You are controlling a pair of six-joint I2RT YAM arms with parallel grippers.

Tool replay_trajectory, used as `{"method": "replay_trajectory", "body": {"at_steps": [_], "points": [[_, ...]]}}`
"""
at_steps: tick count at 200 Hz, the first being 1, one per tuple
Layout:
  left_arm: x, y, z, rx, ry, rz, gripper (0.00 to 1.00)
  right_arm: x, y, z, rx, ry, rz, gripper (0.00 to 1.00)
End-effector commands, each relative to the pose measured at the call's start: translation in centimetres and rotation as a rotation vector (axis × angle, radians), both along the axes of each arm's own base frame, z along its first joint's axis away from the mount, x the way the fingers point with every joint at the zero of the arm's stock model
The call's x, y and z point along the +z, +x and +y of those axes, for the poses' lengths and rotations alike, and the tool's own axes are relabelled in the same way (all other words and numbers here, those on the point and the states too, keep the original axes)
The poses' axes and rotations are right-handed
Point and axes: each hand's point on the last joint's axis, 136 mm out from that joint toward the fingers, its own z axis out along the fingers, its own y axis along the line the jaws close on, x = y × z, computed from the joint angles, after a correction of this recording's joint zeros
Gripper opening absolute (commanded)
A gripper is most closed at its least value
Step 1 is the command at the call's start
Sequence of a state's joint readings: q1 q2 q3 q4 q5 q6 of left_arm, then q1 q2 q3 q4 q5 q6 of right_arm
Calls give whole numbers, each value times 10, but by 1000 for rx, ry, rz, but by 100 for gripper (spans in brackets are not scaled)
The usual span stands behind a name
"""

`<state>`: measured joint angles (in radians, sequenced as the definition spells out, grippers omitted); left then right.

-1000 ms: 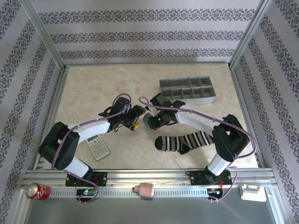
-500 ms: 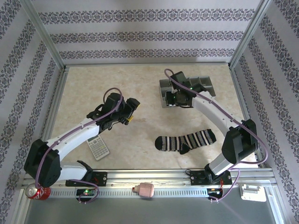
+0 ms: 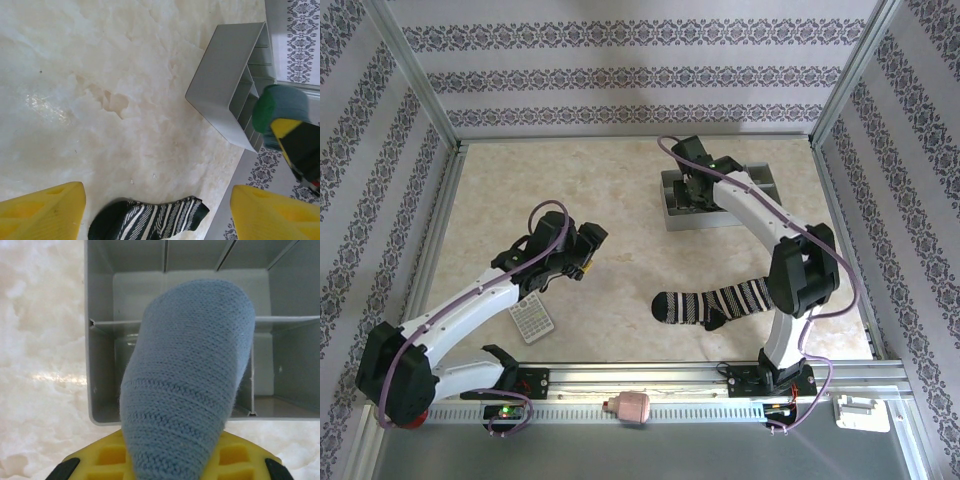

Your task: Roll the socks

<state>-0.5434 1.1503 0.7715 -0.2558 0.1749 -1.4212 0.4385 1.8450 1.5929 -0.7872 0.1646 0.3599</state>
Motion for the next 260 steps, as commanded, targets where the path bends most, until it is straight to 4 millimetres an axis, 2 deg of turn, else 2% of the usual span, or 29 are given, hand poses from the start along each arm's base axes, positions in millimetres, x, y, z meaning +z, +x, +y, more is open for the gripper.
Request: {"method": "replay_trajectory", "body": {"at_steps": [1,56,91,215,260], "points": [[-9,-9,10,20,32,29,75,3,3,10,42,21,20,0],[-10,-12,14,34,32,33,75,-21,1,31,43,107,175,0],[-9,-13,14,41,28,35,74,-33,-2,29,-43,148,297,0],[-13,-14,16,55,30,45,73,-29,-6,29,-240,383,445,0],[-14,-13,15,54,28,45,73,-41,4,27,-292,437,495,0]]}}
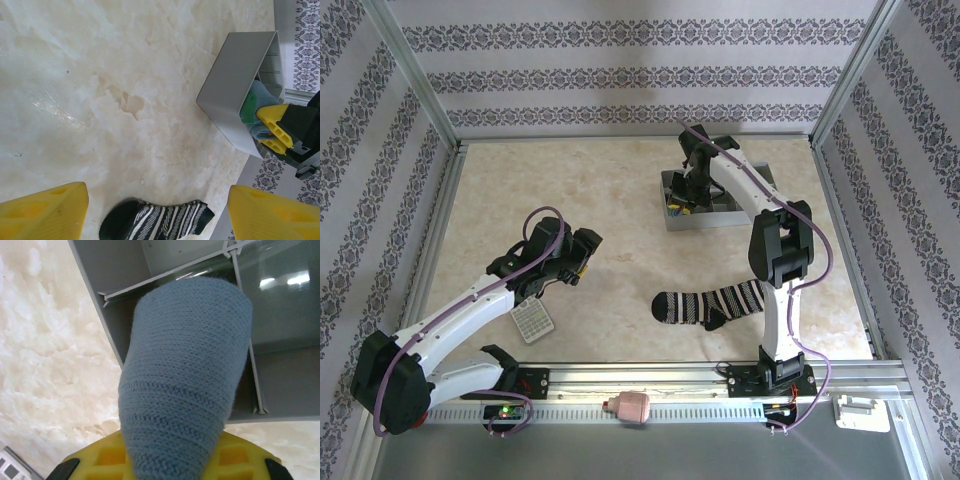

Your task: Roll the socks

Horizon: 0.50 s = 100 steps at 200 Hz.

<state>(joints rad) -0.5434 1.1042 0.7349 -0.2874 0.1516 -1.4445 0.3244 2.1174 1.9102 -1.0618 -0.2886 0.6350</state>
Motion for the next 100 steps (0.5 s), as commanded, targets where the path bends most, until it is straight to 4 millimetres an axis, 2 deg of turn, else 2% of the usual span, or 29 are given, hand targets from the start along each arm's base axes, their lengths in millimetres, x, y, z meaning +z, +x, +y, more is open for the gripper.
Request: {"method": "replay_trajectory", "body": {"at_steps": [1,40,53,100], "points": [[-6,-3,5,21,16,24,73,-11,1,-1,-61,43,88,0],[0,-1,4,18,9,0,73,-25,7,-6,-114,78,138,0],[11,2,2,-1,4,-51,73,-29,9,-6,-136,100,156,0],[72,12,1,-103,61,-329,71,-35,19,-9,-182,128,168,0]]}}
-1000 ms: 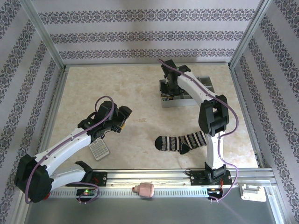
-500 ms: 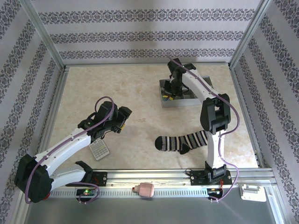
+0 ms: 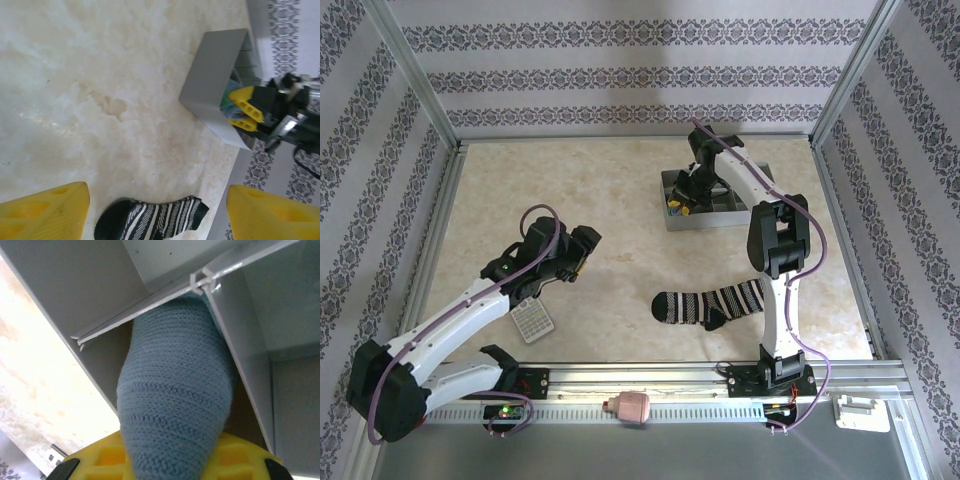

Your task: Roll the socks

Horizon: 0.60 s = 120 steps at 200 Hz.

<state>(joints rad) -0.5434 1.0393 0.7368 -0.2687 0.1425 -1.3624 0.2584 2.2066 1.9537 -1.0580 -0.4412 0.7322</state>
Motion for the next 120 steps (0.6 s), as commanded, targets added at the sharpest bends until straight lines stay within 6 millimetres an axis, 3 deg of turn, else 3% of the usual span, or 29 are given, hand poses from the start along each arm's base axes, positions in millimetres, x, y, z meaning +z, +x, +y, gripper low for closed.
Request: {"method": "replay_trajectory", "body": {"at_steps": [1,5,22,60,120], "points": [[49,12,0,-58,50,-221,71,-17,5,-6,-54,-11,50,0],[53,11,0,-70,61,-243,70,-17,6,-6,-57,-9,51,1],[71,11,2,-112,110,-330,70,-19,7,-7,-70,-4,56,20],[105,4,12,-158,214,-479,70,-8,12,-10,-73,-6,25,42],[96,2,14,-136,192,-450,70,24,11,-18,-79,-39,-47,57]]}}
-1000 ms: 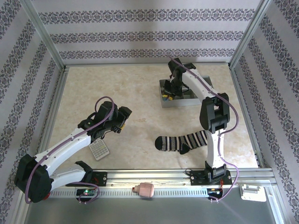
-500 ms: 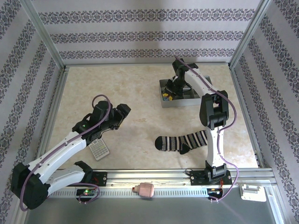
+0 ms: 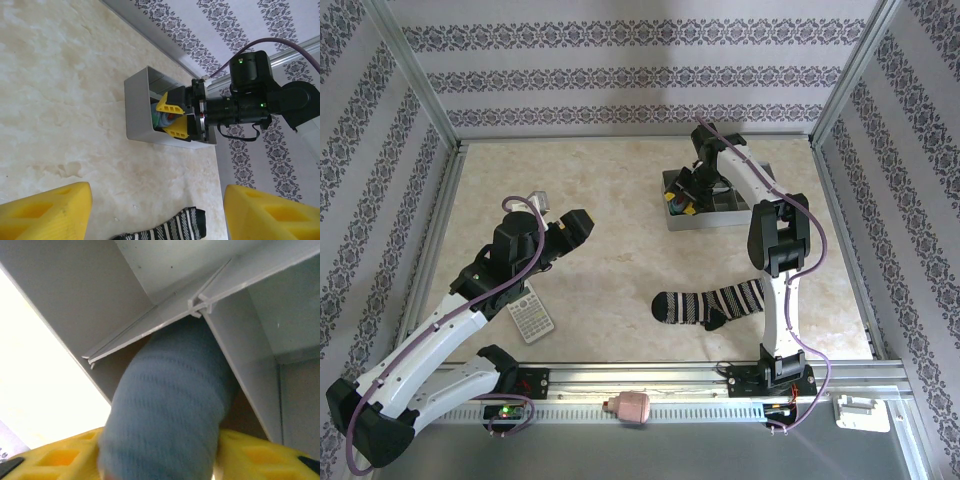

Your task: Roll the socks

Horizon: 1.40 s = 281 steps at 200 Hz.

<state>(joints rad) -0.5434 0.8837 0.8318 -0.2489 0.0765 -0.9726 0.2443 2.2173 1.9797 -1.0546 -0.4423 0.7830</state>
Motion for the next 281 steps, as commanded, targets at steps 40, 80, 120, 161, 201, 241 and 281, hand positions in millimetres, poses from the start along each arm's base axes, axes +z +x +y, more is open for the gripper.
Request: {"method": "replay_trajectory", "body": {"at_steps": [40,80,120,161,201,241,281], "points": [[-1,0,1,-3,20,-11,70,47,-2,-20,-5,-78,-132,58],[-12,-1,1,7,20,40,68,72,-7,-28,18,-111,-316,50],[-50,-1,-33,-134,23,209,55,62,-74,-65,-57,-258,-475,41],[-105,-18,-108,-427,66,387,45,-27,-183,-87,-84,-292,-246,46],[-150,-50,-175,-668,158,486,43,-61,-210,-87,-69,-247,-217,49],[-180,-69,-220,-811,268,549,44,-90,-225,-74,-54,-164,-83,56],[-216,-88,-235,-849,334,647,44,-100,-231,-58,-110,-76,-54,57]]}}
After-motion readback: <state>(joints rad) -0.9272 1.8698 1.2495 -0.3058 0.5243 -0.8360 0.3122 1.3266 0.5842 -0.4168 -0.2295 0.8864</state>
